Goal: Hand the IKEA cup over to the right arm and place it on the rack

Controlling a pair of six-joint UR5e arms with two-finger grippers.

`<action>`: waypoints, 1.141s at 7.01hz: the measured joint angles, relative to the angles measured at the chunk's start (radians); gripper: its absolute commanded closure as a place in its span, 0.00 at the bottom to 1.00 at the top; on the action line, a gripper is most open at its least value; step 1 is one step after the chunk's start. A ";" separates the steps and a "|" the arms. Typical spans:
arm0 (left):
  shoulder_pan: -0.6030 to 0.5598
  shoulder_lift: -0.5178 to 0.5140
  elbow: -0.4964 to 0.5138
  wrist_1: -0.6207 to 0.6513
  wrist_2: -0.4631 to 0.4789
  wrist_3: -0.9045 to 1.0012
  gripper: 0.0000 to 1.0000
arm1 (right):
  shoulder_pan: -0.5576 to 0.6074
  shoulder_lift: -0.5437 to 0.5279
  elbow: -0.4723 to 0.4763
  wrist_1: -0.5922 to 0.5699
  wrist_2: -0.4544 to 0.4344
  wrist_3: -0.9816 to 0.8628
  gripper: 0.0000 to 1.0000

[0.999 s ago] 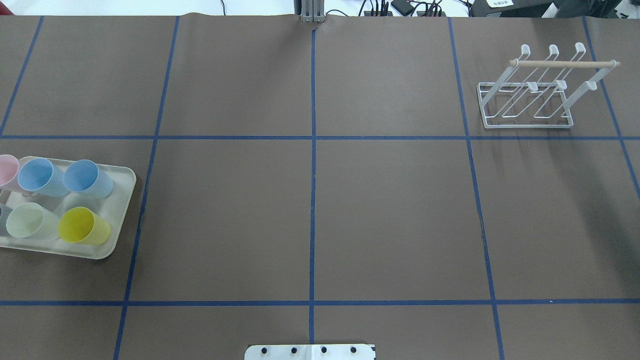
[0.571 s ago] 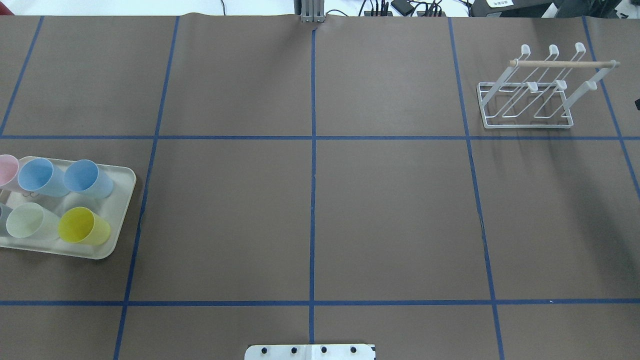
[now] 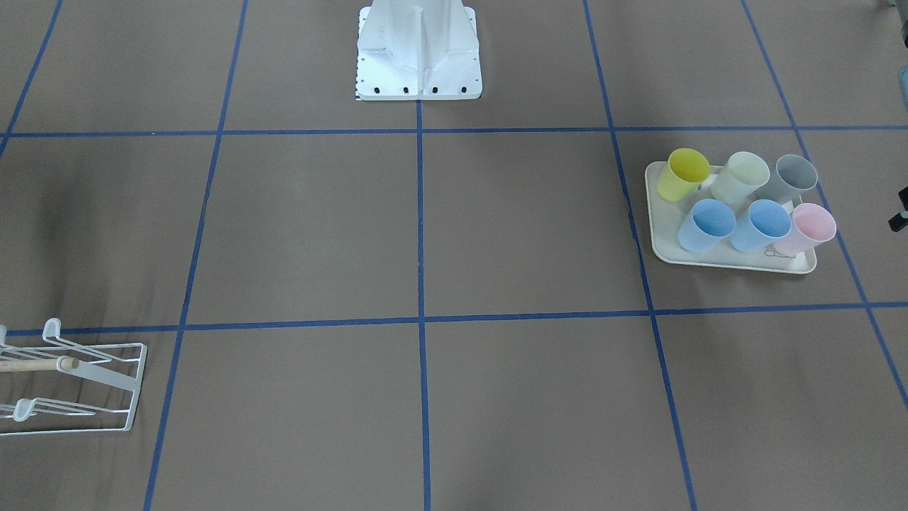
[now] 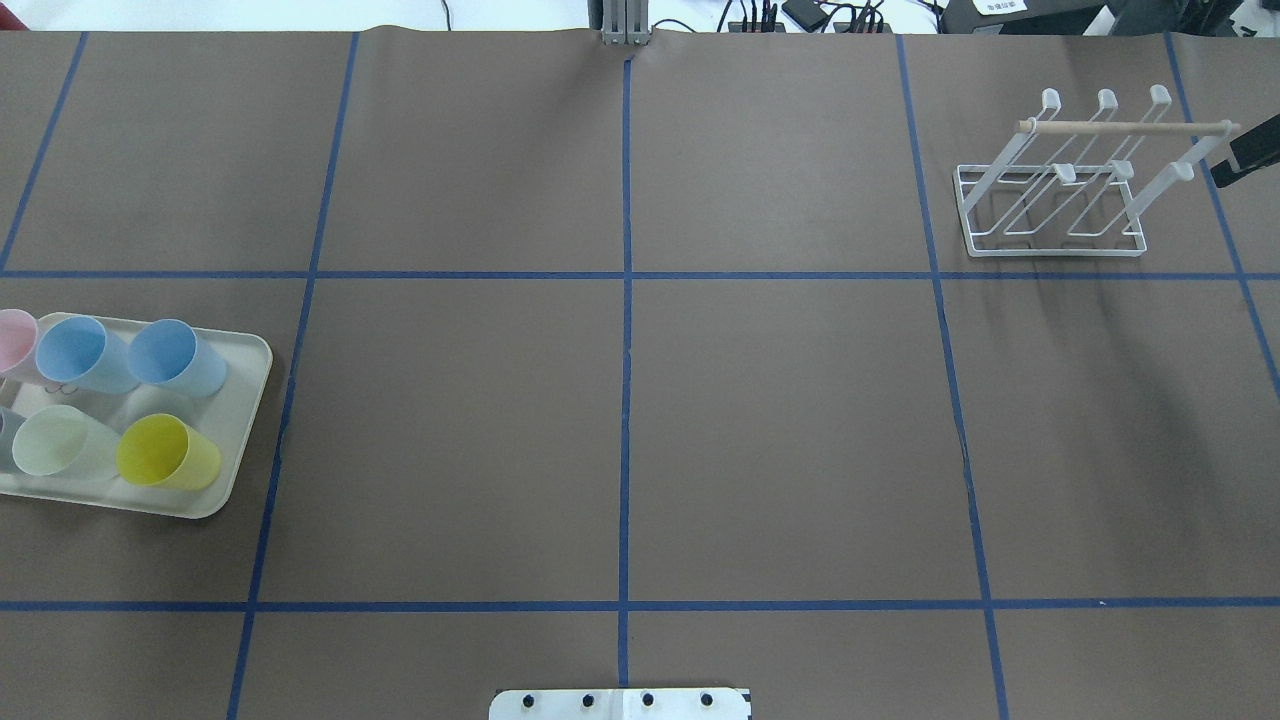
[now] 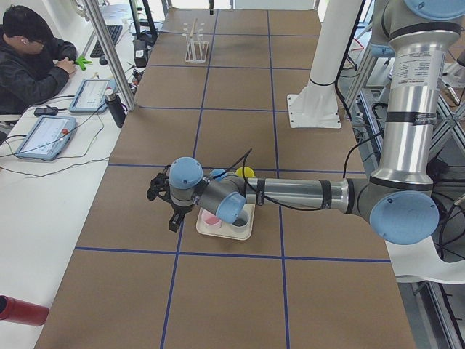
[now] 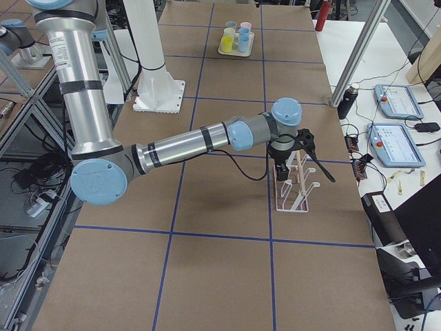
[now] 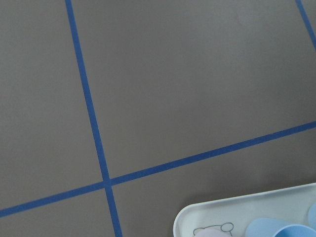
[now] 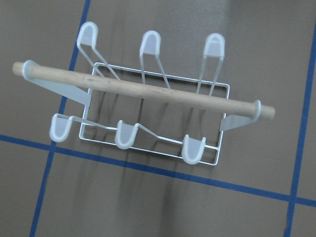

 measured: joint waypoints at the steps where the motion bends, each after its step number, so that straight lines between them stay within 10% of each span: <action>1: 0.024 0.001 0.031 -0.016 0.003 -0.003 0.00 | -0.019 0.005 0.005 0.001 0.000 0.004 0.00; 6: 0.134 0.021 0.054 -0.025 -0.001 -0.085 0.01 | -0.048 0.034 0.028 0.001 0.007 0.110 0.00; 8: 0.163 0.021 0.058 -0.024 -0.002 -0.086 0.34 | -0.048 0.037 0.036 0.000 0.008 0.114 0.00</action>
